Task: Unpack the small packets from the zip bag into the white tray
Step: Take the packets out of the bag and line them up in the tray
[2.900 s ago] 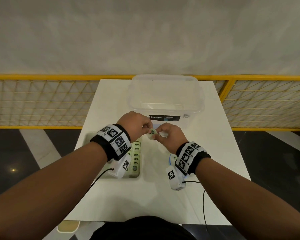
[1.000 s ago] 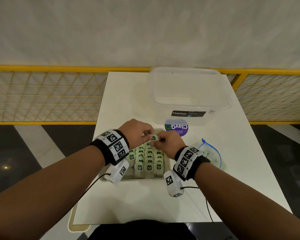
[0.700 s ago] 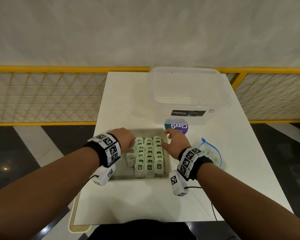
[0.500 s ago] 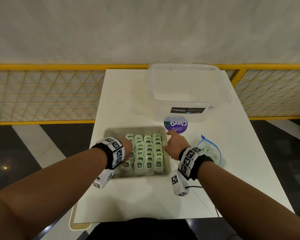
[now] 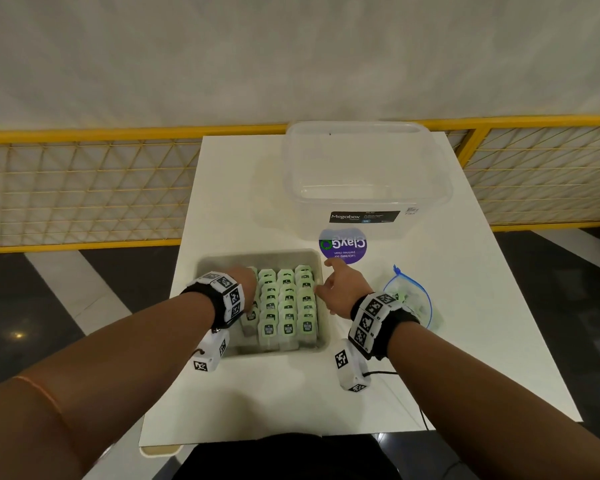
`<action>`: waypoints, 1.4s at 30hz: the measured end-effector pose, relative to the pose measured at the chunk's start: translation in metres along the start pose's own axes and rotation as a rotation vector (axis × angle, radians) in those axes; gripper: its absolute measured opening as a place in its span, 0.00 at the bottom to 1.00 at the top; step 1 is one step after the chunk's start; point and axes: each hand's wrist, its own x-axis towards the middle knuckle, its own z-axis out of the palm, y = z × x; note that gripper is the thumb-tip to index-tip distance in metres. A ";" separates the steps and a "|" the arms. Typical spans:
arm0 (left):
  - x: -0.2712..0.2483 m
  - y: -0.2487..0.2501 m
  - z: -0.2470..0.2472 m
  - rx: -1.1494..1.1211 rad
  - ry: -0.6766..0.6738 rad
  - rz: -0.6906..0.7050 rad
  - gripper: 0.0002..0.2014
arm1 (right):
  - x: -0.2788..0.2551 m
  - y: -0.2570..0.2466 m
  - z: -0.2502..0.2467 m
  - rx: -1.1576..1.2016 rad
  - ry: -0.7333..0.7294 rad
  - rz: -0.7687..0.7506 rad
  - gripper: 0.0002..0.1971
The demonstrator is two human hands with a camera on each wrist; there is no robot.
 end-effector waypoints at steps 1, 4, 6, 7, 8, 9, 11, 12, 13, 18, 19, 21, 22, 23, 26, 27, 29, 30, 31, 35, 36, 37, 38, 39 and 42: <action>-0.011 0.005 -0.015 -0.041 0.028 0.002 0.17 | -0.001 0.003 -0.004 0.006 0.012 -0.002 0.25; -0.056 0.028 -0.069 -0.158 0.149 0.011 0.17 | -0.005 0.017 -0.022 0.017 0.065 -0.023 0.17; -0.075 0.049 -0.099 -0.203 0.211 0.033 0.16 | -0.008 0.031 -0.039 -0.030 0.114 -0.027 0.14; -0.080 0.062 -0.111 -0.230 0.232 0.061 0.15 | -0.009 0.040 -0.048 -0.054 0.139 -0.025 0.12; -0.086 0.077 -0.124 -0.258 0.266 0.107 0.15 | -0.009 0.049 -0.056 -0.077 0.156 -0.015 0.11; -0.090 0.095 -0.136 -0.301 0.309 0.159 0.13 | -0.010 0.059 -0.064 -0.099 0.168 -0.001 0.10; -0.098 0.134 -0.153 -0.408 0.409 0.259 0.11 | -0.010 0.079 -0.079 -0.147 0.179 0.042 0.09; -0.099 0.153 -0.157 -0.472 0.439 0.302 0.11 | -0.011 0.088 -0.086 -0.184 0.184 0.066 0.09; -0.097 0.170 -0.160 -0.520 0.440 0.333 0.10 | -0.011 0.097 -0.092 -0.232 0.187 0.090 0.12; -0.069 0.238 -0.149 -0.519 0.345 0.396 0.10 | -0.016 0.137 -0.104 -0.368 0.092 0.278 0.39; -0.062 0.248 -0.146 -0.493 0.316 0.388 0.11 | -0.016 0.145 -0.104 -0.339 0.060 0.312 0.41; -0.050 0.265 -0.138 -0.453 0.256 0.357 0.13 | -0.016 0.158 -0.105 -0.306 -0.015 0.357 0.42; -0.046 0.271 -0.134 -0.451 0.227 0.339 0.14 | -0.016 0.165 -0.105 -0.304 -0.047 0.358 0.41; -0.042 0.276 -0.130 -0.452 0.204 0.323 0.14 | -0.015 0.170 -0.106 -0.306 -0.070 0.346 0.38; -0.032 0.282 -0.121 -0.457 0.174 0.282 0.15 | -0.012 0.184 -0.110 -0.267 -0.069 0.274 0.26; -0.030 0.281 -0.120 -0.460 0.174 0.264 0.15 | -0.010 0.189 -0.111 -0.222 -0.057 0.260 0.23; -0.027 0.280 -0.116 -0.486 0.184 0.238 0.16 | -0.007 0.197 -0.113 -0.109 -0.035 0.256 0.18; -0.026 0.279 -0.115 -0.499 0.192 0.229 0.16 | -0.004 0.199 -0.114 -0.067 -0.022 0.252 0.17; -0.026 0.278 -0.115 -0.508 0.201 0.226 0.16 | -0.002 0.201 -0.116 -0.044 -0.012 0.245 0.15; -0.027 0.282 -0.112 -0.580 0.295 0.224 0.14 | 0.007 0.194 -0.120 0.040 0.038 0.184 0.12; -0.028 0.283 -0.111 -0.587 0.316 0.218 0.13 | 0.009 0.193 -0.119 0.069 0.045 0.174 0.12; -0.029 0.283 -0.111 -0.584 0.328 0.209 0.12 | 0.011 0.192 -0.119 0.090 0.041 0.173 0.12; -0.029 0.284 -0.111 -0.576 0.336 0.198 0.12 | 0.013 0.191 -0.118 0.104 0.031 0.173 0.12; -0.030 0.285 -0.111 -0.567 0.335 0.184 0.12 | 0.014 0.191 -0.117 0.114 0.016 0.168 0.12; -0.032 0.288 -0.113 -0.553 0.318 0.172 0.14 | 0.015 0.191 -0.115 0.169 -0.010 0.111 0.12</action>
